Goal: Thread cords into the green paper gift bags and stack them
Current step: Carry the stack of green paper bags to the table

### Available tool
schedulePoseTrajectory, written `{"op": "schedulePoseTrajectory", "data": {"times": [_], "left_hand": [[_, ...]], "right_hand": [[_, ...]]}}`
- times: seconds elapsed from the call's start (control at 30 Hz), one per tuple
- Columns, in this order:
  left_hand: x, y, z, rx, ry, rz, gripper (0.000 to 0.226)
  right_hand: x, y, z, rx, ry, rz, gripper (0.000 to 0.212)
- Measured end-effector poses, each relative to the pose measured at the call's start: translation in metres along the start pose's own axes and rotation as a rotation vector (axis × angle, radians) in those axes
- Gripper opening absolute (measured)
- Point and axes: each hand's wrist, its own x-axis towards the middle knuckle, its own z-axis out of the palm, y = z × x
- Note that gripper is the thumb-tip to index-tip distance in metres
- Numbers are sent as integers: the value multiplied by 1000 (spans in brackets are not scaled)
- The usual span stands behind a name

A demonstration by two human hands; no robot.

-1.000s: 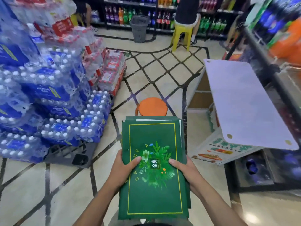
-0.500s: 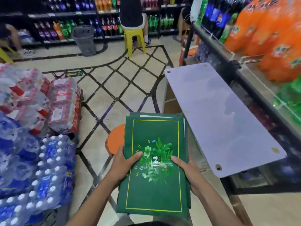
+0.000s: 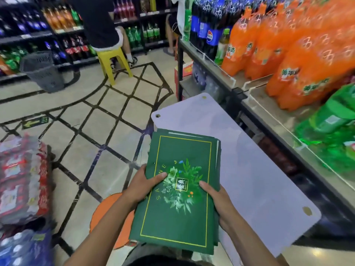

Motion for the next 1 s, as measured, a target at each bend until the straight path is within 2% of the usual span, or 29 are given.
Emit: {"op": "schedulePoseTrajectory", "data": {"times": [0.1,0.23,0.37,0.53,0.63,0.8,1.0], "left_hand": [[50,28,8,29,-69,-18,52],[121,64,23,99,-191,-8,39],[203,87,30,130,-333,-43,55],[316,116,26,237,-481,-78,51],[380,135,16,302,-560,-102,62],[462,169,13,382,-631,-117,43],[518,186,28,428,-713,-141,39]], "right_hand": [[26,-18,-5,64,46,-23,75],[66,-40,-11,106,148,-40,88],[113,-56,-10,196,260,-22,79],[183,-81,15,295,391,-2,65],[225,-99,39,316,422,8,63],[288,-122,67,327,543,7,84],[332,-139,73,403,621,-8,73]]}}
